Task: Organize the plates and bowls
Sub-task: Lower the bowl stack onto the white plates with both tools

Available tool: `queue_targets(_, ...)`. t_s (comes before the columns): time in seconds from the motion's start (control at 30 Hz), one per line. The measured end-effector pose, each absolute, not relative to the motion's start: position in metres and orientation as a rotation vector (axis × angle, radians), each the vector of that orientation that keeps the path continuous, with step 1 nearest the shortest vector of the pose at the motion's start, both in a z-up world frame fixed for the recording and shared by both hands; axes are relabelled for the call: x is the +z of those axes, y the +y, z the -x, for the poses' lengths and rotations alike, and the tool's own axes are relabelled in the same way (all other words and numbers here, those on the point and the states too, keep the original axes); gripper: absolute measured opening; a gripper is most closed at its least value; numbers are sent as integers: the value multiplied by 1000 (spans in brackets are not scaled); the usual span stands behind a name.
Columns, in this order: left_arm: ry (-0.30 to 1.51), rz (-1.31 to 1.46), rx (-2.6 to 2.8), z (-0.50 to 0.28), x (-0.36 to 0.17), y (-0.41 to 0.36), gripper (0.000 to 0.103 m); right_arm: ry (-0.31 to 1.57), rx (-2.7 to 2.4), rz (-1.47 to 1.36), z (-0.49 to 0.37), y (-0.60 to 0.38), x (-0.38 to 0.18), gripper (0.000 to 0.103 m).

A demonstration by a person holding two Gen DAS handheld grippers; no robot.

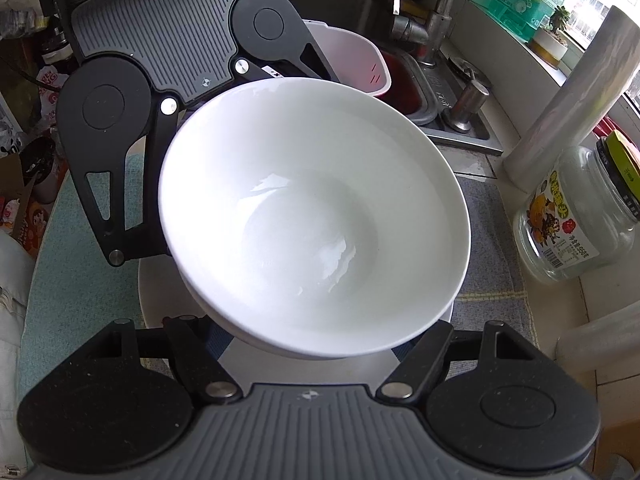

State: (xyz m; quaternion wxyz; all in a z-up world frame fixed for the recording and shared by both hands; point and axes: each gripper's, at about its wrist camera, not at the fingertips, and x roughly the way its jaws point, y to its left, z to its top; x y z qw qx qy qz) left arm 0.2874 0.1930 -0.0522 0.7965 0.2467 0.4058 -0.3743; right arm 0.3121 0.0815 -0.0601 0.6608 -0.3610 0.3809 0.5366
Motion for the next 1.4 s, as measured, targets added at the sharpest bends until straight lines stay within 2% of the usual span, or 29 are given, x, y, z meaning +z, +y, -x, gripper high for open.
queue_targets(0.67, 872, -524, -796, -287, -55, 191, 79, 880, 1205, 792, -315, 83, -63, 80)
queue_targets(0.73, 846, -535, -786, -285, -53, 192, 86, 885, 1200, 784, -316, 82, -63, 81)
queue_targets(0.77, 832, -543, -781, -283, -52, 193, 92, 884, 1200, 784, -315, 82, -62, 85)
queue_targets(0.83, 817, -531, -785, -280, -48, 194, 95, 846, 1202, 776, -312, 79, -58, 103)
queue_targets(1.2, 769, -368, -693, -255, -27, 215, 95, 760, 1148, 699, -293, 60, -31, 103)
queue_targets(1.4, 743, -267, -572, -240, -28, 226, 100, 746, 1028, 620, -273, 44, -25, 103)
